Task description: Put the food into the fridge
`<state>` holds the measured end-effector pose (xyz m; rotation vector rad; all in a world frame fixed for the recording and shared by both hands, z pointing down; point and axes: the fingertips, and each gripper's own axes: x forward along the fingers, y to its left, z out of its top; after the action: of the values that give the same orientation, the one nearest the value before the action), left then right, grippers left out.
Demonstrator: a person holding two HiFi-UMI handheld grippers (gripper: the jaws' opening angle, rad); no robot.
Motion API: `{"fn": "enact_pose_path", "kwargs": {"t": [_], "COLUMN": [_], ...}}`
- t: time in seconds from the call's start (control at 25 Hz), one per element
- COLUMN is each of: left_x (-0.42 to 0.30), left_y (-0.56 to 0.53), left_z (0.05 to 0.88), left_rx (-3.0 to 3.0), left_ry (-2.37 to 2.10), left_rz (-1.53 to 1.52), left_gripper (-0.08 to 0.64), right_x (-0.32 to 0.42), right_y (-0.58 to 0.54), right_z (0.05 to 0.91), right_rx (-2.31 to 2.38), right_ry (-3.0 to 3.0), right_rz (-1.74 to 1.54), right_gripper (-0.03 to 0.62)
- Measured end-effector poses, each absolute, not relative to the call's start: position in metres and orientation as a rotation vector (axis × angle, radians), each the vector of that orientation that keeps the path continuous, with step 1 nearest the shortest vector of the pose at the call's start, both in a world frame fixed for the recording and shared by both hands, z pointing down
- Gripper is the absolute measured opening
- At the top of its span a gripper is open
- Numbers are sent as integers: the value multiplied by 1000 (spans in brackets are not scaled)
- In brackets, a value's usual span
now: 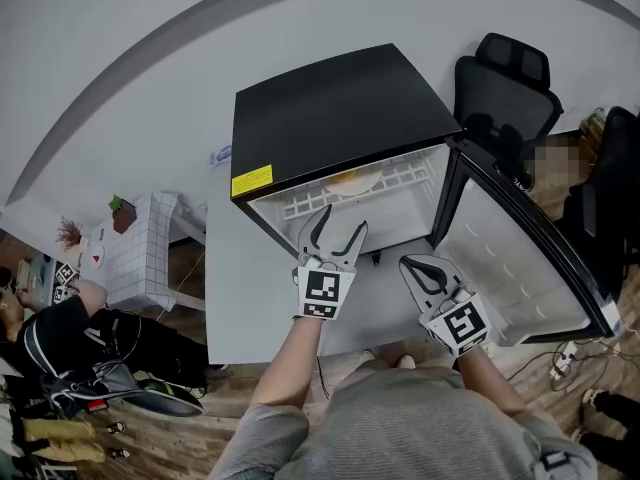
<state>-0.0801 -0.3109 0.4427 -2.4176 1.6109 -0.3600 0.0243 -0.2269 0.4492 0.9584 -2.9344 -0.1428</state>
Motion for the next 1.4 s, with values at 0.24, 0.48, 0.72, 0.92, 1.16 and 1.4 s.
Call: {"fn": "enact_pose_path", "kwargs": {"t": [0.24, 0.48, 0.72, 0.92, 1.16, 1.4], "left_x": [-73, -66, -56, -50, -43, -45], "left_y": [-286, -265, -240, -218, -193, -170], "left_z": [445, 442, 439, 439, 432, 461], "left_rx": [-2441, -2459, -2503, -2551, -2558, -2654], "left_ry": [1651, 1647, 1605, 1606, 1610, 1691], "left_rz": [-282, -235, -208, -153, -64, -69], "left_gripper": [185, 21, 11, 11, 11, 11], "right_x": [23, 24, 26, 26, 24, 24], "right_y": [-224, -222, -218, -214, -208, -203], "right_z": [447, 447, 446, 448, 448, 451], "right_rx": [951, 947, 947, 940, 922, 906], "right_ry": [-2933, -2941, -2943, -2944, -2954, -2962], "right_rz": [-149, -159, -152, -138, -117, -91], "right_gripper": [12, 12, 12, 12, 12, 12]}}
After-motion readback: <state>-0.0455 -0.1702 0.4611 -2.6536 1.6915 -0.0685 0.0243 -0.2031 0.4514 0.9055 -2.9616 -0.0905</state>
